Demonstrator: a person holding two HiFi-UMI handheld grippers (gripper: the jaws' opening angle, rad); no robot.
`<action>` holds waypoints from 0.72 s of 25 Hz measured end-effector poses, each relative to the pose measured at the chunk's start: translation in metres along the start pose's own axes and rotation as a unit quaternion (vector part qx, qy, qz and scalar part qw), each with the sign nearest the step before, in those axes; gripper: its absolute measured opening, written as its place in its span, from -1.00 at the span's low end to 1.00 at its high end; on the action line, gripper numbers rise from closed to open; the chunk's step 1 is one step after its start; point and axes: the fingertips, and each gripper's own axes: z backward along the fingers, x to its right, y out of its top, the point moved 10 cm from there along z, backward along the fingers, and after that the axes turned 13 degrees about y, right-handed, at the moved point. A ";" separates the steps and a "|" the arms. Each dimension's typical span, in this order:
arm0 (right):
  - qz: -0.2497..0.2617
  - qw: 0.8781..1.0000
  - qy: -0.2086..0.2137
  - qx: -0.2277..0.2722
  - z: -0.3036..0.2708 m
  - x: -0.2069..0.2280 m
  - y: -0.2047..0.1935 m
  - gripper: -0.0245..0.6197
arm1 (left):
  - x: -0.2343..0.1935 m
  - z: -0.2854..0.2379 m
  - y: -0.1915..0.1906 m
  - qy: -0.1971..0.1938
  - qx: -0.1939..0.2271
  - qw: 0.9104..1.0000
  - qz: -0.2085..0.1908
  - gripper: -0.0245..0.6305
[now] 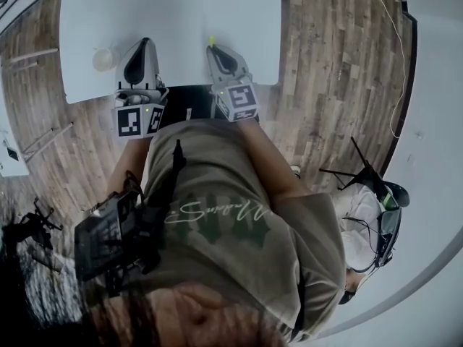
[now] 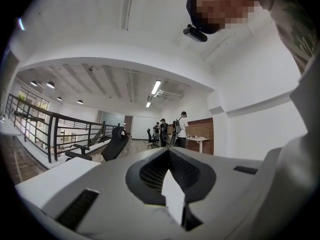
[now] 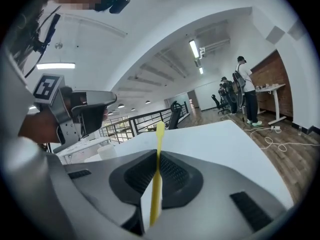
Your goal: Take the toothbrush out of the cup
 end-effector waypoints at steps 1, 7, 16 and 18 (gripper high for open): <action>-0.006 1.000 -0.001 0.001 -0.001 0.002 -0.005 -0.85 | -0.002 -0.001 -0.002 0.000 -0.006 1.000 0.003 -0.89; -0.043 0.998 -0.030 -0.017 -0.018 0.015 -0.018 -0.83 | -0.001 -0.011 0.011 -0.020 -0.015 0.999 -0.024 -0.89; -0.056 0.990 -0.087 -0.091 -0.028 0.034 -0.047 -0.83 | 0.007 -0.019 0.008 -0.032 -0.023 0.999 0.005 -0.89; -0.051 0.988 -0.100 -0.101 -0.030 0.031 -0.046 -0.82 | 0.007 -0.019 0.007 -0.034 -0.026 0.999 0.008 -0.89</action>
